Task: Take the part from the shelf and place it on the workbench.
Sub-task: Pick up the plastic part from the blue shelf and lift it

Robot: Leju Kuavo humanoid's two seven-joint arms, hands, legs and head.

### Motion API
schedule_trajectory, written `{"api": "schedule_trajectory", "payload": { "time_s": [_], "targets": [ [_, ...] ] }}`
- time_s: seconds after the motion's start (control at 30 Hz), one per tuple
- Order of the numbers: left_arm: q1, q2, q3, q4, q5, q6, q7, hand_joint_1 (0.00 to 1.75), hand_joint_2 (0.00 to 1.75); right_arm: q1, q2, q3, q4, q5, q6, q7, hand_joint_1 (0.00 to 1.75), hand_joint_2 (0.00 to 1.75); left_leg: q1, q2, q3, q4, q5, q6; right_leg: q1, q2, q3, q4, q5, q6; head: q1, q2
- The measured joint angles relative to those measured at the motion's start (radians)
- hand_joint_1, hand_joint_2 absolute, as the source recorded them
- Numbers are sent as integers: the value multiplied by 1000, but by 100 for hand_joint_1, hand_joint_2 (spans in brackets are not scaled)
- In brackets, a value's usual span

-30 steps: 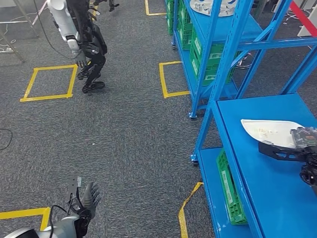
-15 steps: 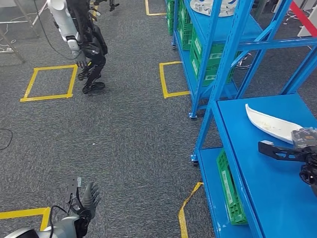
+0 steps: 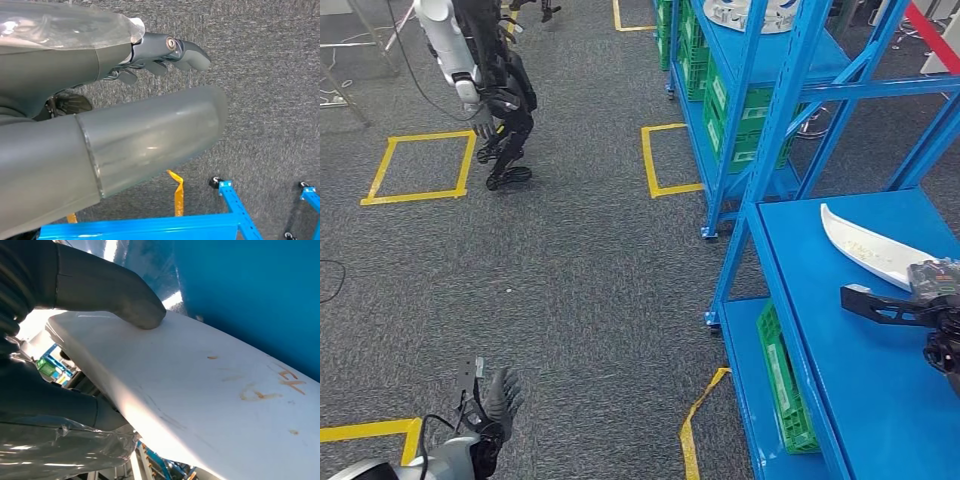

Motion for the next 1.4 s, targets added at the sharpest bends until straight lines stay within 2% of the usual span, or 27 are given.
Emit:
{"api": "schedule_trajectory", "payload": {
  "time_s": [0.17,0.3,0.43,0.6,0.8,0.9,1.1,1.2,1.4],
  "targets": [
    [1,0,0,0,1,3,-8,0,0,1,2,-14,5,-22,-34,-24,175,175,0,0,0,0,0,0,0,0,0,0,0,0,0,0],
    [5,0,0,0,-5,17,-23,0,0,12,3,-42,-11,-81,-134,-63,175,175,0,0,0,0,0,0,0,0,0,0,0,0,0,0],
    [12,0,0,0,-29,39,-40,0,0,62,3,-88,-93,-158,-226,-70,175,175,0,0,0,0,0,0,0,0,0,0,0,0,0,0],
    [23,4,0,0,-18,14,-43,0,0,174,-2,-169,-298,-258,-324,-39,175,175,0,0,0,0,0,0,0,0,0,0,0,0,0,0],
    [36,8,0,0,-6,9,-50,0,0,327,-8,-270,-604,-330,-373,-20,175,175,1,0,1,0,0,0,0,0,0,0,0,0,0,0],
    [41,8,0,0,-2,7,-50,0,0,394,-8,-310,-736,-416,-403,-61,175,175,1,0,1,0,0,0,0,0,0,0,0,0,0,0],
    [44,7,0,0,1,10,-49,0,0,539,9,-399,-1000,-660,-511,-214,175,175,0,0,1,0,0,0,0,-1,0,0,-1,0,0,0],
    [43,6,0,0,1,13,-49,0,0,588,18,-429,-1103,-688,-565,-252,175,175,0,1,1,0,0,0,0,1,0,0,-1,0,0,0],
    [42,5,0,0,1,12,-49,0,0,650,26,-445,-1243,-721,-554,-254,175,175,0,1,1,0,0,0,0,1,0,0,-1,0,0,0]
  ]
}}
